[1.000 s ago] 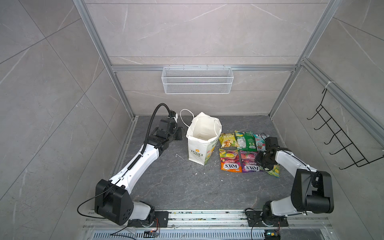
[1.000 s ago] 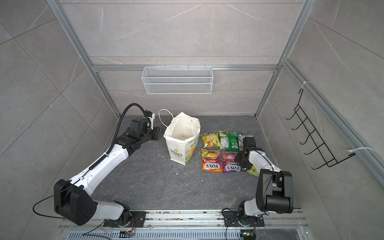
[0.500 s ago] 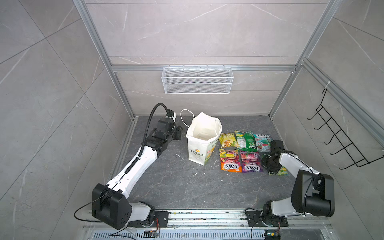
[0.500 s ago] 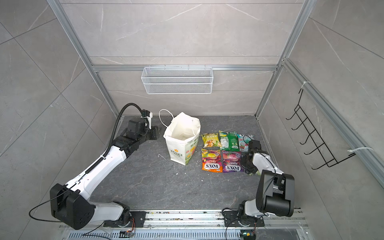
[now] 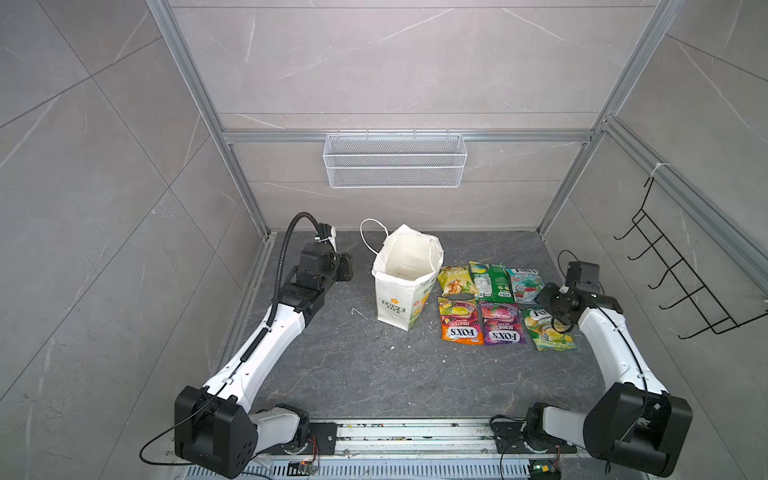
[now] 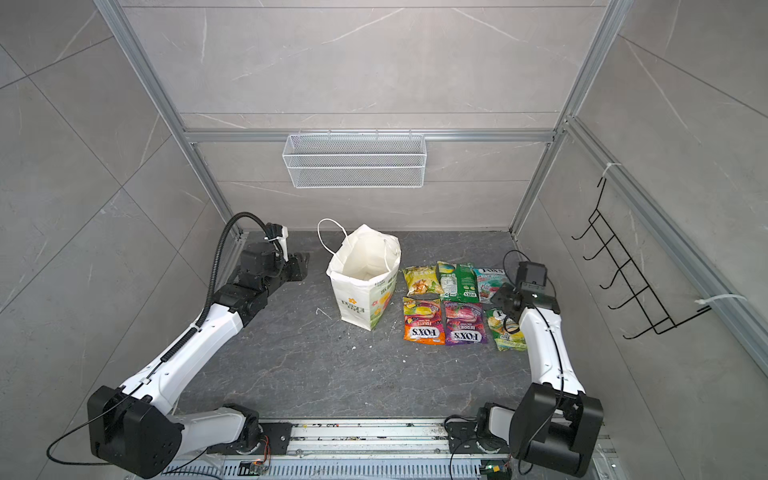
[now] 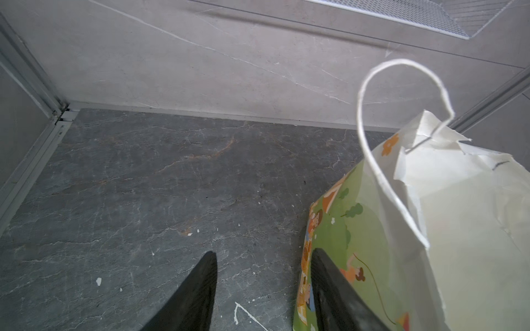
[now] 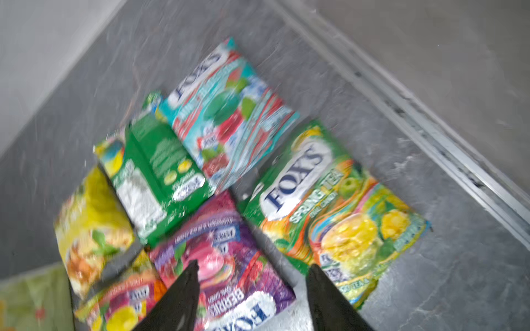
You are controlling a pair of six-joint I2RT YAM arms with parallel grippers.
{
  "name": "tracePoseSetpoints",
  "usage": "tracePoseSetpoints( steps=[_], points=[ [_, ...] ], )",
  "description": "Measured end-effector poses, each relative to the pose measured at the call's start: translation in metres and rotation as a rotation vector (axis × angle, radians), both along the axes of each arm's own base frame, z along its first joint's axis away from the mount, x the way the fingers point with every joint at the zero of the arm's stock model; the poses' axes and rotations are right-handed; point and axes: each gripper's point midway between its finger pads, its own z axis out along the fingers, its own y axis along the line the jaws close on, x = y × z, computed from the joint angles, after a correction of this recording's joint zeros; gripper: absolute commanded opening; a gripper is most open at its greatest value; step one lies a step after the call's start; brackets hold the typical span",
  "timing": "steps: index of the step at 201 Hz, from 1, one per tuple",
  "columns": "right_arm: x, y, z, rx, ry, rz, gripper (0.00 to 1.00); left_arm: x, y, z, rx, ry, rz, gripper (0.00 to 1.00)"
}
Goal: Take the snacks out of the paper bag
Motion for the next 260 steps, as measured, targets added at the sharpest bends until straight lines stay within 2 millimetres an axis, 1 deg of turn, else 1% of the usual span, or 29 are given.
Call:
tracePoseSetpoints(
  steps=[11,21,45,48,54,56,59,70,96,110,144,161,196,214,260],
  points=[
    [0.0,-0.02,-0.006,0.001,0.013,-0.057,0.72,0.002,0.004,-0.002,-0.007,0.007,0.007,0.55],
    [0.001,-0.031,-0.016,0.006,0.036,-0.084,0.73,0.003,0.005,-0.004,-0.009,0.011,0.008,0.56],
    [0.004,-0.039,-0.046,0.035,0.117,-0.108,0.81,0.004,0.002,-0.009,-0.01,0.027,-0.003,0.56],
    [0.004,-0.04,-0.049,0.038,0.127,-0.109,0.85,0.005,0.002,-0.01,-0.009,0.03,-0.004,0.56],
    [0.004,-0.041,-0.056,0.047,0.145,-0.115,0.89,0.005,0.001,-0.011,-0.01,0.033,-0.007,0.56],
    [0.004,-0.041,-0.057,0.049,0.148,-0.116,0.95,0.005,0.0,-0.012,-0.01,0.035,-0.009,0.56],
    [0.003,-0.042,-0.06,0.055,0.155,-0.125,0.99,0.005,0.0,-0.013,-0.01,0.037,-0.011,0.56],
    [0.0,-0.046,-0.065,0.058,0.169,-0.143,0.99,0.006,-0.001,-0.015,-0.009,0.041,-0.013,0.56],
    [-0.003,-0.058,-0.066,0.06,0.15,-0.186,0.99,0.007,-0.002,-0.019,-0.006,0.051,-0.021,0.56],
    [-0.008,-0.061,-0.073,0.068,0.153,-0.207,0.98,0.007,-0.004,-0.021,-0.008,0.058,-0.029,0.56],
    [-0.016,-0.058,-0.103,0.149,0.206,-0.23,0.94,0.008,-0.007,-0.026,-0.013,0.071,-0.043,0.57],
    [-0.018,-0.053,-0.11,0.178,0.21,-0.235,0.91,0.009,-0.007,-0.025,-0.014,0.068,-0.043,0.57],
    [-0.017,-0.047,-0.118,0.215,0.182,-0.236,0.87,0.009,-0.007,-0.025,-0.012,0.066,-0.039,0.57],
    [-0.018,-0.045,-0.117,0.222,0.162,-0.238,0.87,0.009,-0.006,-0.024,-0.01,0.064,-0.036,0.57],
    [-0.021,-0.026,-0.112,0.296,0.121,-0.221,0.87,0.006,-0.002,-0.016,-0.009,0.039,-0.02,0.58]
  ],
)
